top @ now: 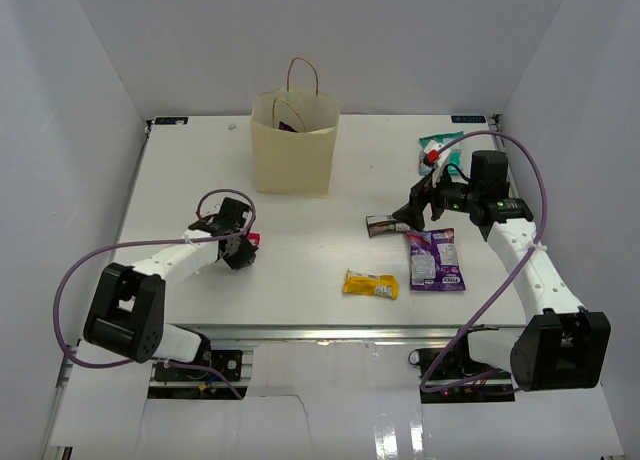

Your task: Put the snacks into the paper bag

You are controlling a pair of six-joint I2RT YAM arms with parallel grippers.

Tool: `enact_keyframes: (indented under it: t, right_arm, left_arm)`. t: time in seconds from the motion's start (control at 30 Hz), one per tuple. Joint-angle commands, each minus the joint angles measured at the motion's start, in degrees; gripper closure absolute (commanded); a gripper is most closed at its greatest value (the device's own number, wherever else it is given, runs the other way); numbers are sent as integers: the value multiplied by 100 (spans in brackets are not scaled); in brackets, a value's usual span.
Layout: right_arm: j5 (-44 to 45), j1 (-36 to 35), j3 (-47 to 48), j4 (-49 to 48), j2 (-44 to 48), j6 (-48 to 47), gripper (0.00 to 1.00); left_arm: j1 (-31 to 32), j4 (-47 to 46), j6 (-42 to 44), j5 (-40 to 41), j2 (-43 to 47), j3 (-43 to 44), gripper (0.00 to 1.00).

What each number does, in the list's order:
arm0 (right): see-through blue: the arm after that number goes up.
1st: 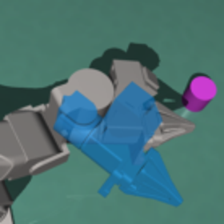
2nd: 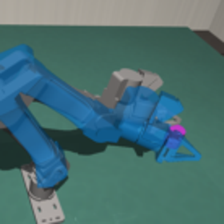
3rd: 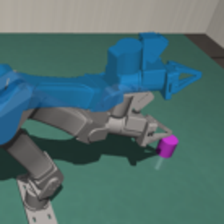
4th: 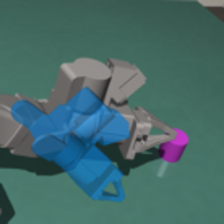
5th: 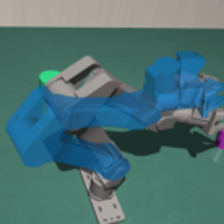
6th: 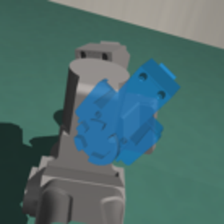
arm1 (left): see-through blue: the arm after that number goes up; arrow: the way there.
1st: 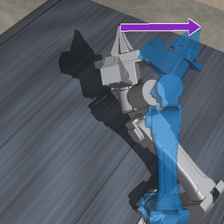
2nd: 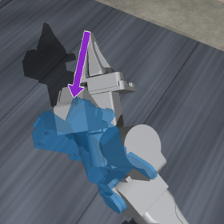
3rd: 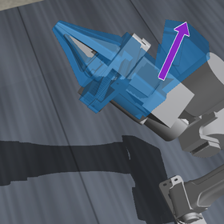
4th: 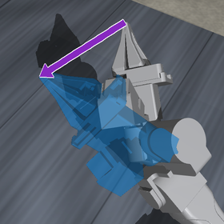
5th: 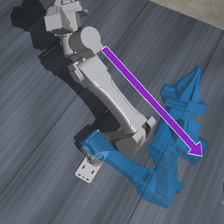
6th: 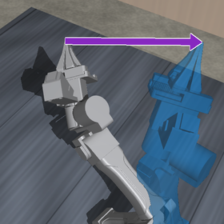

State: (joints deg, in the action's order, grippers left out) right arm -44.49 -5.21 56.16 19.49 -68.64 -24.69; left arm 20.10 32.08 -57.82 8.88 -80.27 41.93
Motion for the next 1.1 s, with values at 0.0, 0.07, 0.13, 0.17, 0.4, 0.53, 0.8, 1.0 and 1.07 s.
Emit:
enact_keyframes:
  t: [0.0,0.07,0.13,0.17,0.4,0.53,0.8,1.0,1.07]
  right_arm:
    - [-306,38,-18,134,123,-106,2]
    - [-323,38,0,143,123,-115,2]
    - [-350,47,26,134,123,-106,2]
    - [-359,47,53,143,114,-106,2]
    - [-289,64,141,143,53,-150,2]
    - [-280,73,149,143,70,-159,2]
    - [-227,73,-8,248,290,-212,2]
    - [-209,82,-61,416,369,-247,2]
    - [-218,82,-88,425,387,-247,3]
  left_arm:
    - [12,-175,481,219,484,263,89]
    - [12,-184,772,201,722,324,97]
    - [12,-184,965,158,1109,420,100]
    - [12,-184,1079,131,1258,482,100]
    - [3,-412,2561,-228,2086,2132,100]
    - [3,-492,3627,-510,1369,3652,100]
    - [-330,-333,4438,-1168,-655,6465,100]
    - [-498,-351,3999,-1986,-2070,8152,100]
    - [-533,-351,3884,-2118,-2404,8357,100]
